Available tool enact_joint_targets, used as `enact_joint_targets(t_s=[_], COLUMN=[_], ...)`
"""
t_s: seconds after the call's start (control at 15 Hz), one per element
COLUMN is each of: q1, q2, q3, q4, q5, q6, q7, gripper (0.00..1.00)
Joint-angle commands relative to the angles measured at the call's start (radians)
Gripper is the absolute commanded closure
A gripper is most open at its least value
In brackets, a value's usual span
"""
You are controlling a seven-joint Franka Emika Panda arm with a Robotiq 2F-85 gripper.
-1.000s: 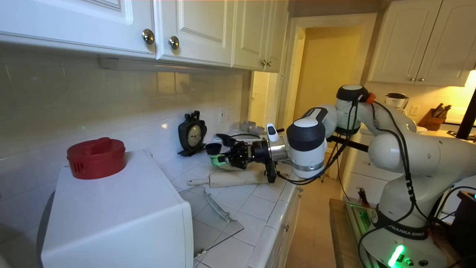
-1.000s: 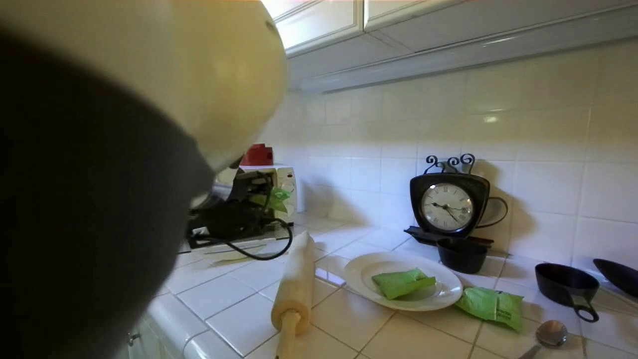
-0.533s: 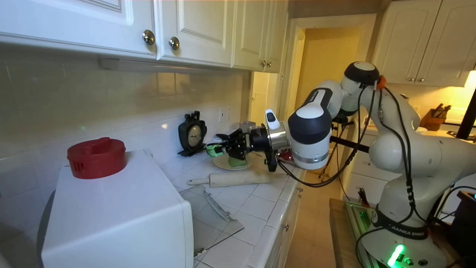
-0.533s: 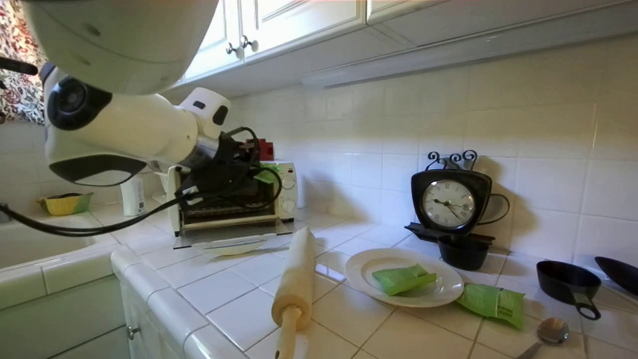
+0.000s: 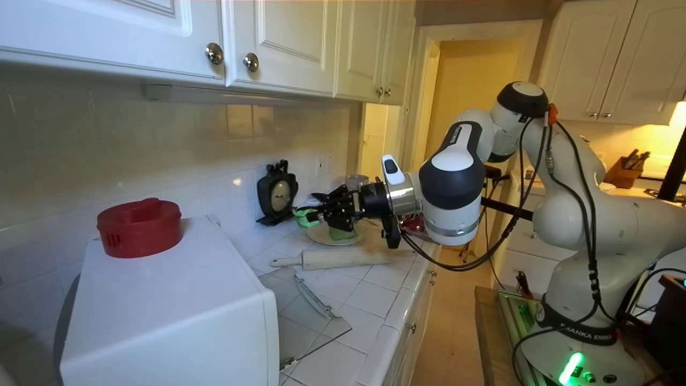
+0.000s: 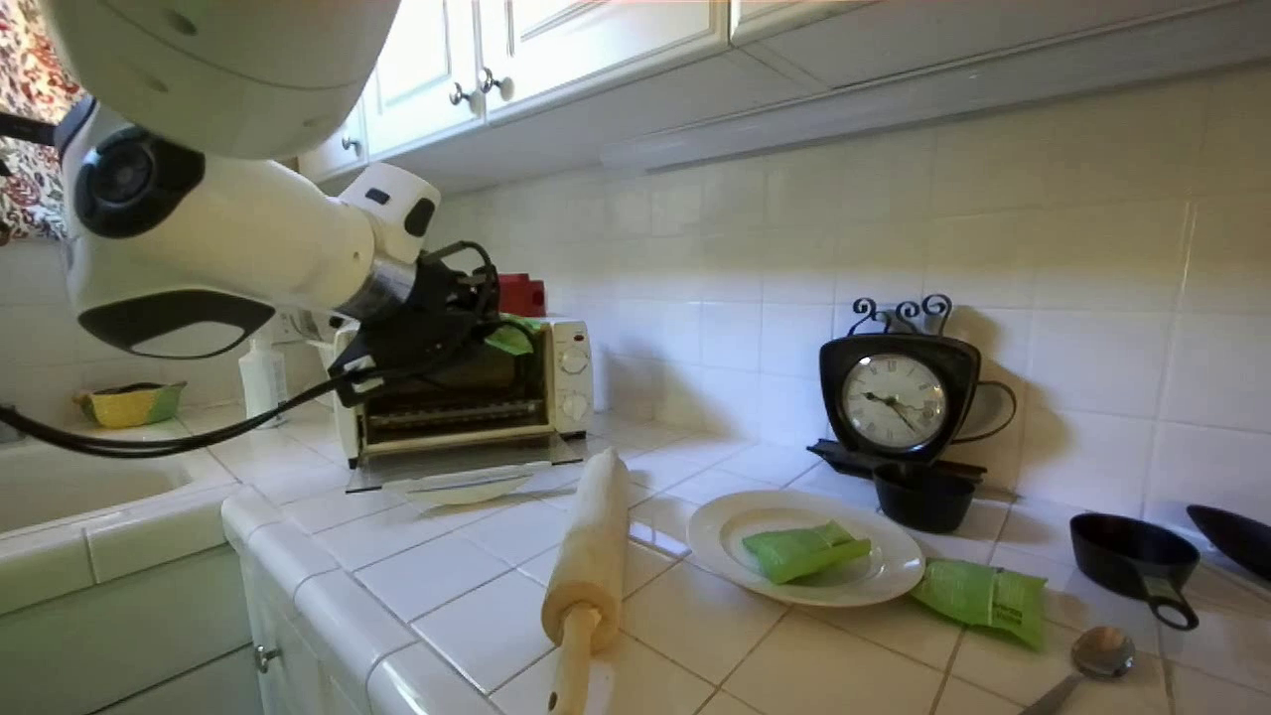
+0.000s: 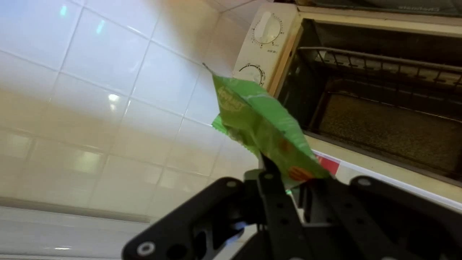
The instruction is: Remove the green packet from the oven
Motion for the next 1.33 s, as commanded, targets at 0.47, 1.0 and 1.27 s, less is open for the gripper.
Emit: enact_joint_targets(t_s=[0.47, 1.0, 1.27], q1=[0.004, -0.11, -0.192], q2=[0.055, 0.086, 0.11], q3=[-0.069, -0.098, -0.084], q4=[0.0, 0.0, 0.001], q5=[-0.152, -0.017, 0.059], q6=[0.0, -0.141, -0.261], q7=[-0.003, -0.007, 0.0], gripper=[0.86, 0.97, 0.97])
